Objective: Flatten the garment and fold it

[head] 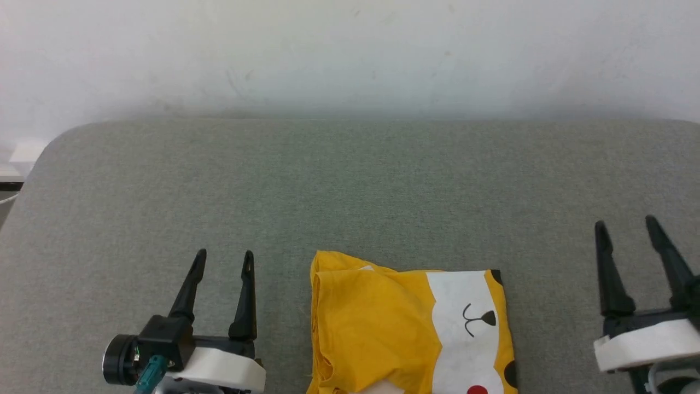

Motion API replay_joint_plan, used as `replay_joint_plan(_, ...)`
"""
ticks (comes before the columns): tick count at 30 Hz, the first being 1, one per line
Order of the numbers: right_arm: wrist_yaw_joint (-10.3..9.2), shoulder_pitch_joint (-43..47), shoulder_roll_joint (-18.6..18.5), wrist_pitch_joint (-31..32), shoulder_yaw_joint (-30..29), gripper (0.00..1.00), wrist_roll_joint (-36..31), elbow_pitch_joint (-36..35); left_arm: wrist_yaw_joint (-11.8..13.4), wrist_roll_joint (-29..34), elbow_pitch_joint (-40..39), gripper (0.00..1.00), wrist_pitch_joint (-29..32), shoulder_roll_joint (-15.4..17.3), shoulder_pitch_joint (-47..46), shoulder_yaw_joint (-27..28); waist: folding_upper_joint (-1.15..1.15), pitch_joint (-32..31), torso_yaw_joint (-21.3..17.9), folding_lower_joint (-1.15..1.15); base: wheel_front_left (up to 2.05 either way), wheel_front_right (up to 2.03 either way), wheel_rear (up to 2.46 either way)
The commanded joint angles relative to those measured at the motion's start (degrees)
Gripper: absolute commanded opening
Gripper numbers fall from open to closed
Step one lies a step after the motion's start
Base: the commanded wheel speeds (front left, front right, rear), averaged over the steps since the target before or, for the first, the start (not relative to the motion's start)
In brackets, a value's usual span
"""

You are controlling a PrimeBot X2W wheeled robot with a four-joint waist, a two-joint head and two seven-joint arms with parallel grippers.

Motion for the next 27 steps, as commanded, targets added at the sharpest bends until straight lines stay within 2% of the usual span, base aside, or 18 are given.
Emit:
replay_joint_plan(1, -0.05, 1.06, 0.85, -0.64, 0.33, 1.00, -0.58, -0.27, -0.36, 0.32, 0.05, 1.00, -0.27, -0.21, 0.55, 0.17, 0.00, 0.22, -0.60, 0.00, 0.00, 0.00, 0.00)
replay_joint_plan(9, -0.05, 2.22, 2.68, -1.50, 0.94, 1.00, -0.27, 0.53, -0.58, 0.54, 0.07, 1.00, -0.27, -0.25, 0.75, 0.59, 0.00, 0.33, -1.01, 0.00, 0.00, 0.00, 0.00)
replay_joint_plan(12, -0.05, 2.47, 2.55, 1.13, 1.38, 1.00, 1.40, 0.41, -0.86, 0.76, 0.10, 1.00, -0.27, -0.26, 0.36, 0.37, 0.00, 0.68, -0.60, 0.00, 0.00, 0.00, 0.00)
replay_joint_plan(22, -0.05, 3.99, -3.80, 27.19, 6.71, 1.00, 21.03, 0.42, -1.13, 0.86, 0.90, 1.00, -0.27, -0.31, -0.72, -0.62, 0.00, 3.32, 2.17, 0.00, 0.00, 0.00, 0.00)
replay_joint_plan(25, -0.05, 3.32, -2.10, 33.68, 6.14, 1.00, 28.25, 2.75, -1.12, 0.81, 1.18, 1.00, -0.27, -0.32, -1.21, -1.01, 0.00, 4.38, 3.23, 0.00, 0.00, 0.00, 0.00)
replay_joint_plan(27, -0.05, 2.72, -2.18, 36.82, 6.14, 1.00, 30.40, 4.69, -1.20, 0.87, 1.53, 1.00, -0.27, -0.32, -1.64, -1.52, 0.00, 5.18, 4.12, 0.00, 0.00, 0.00, 0.00)
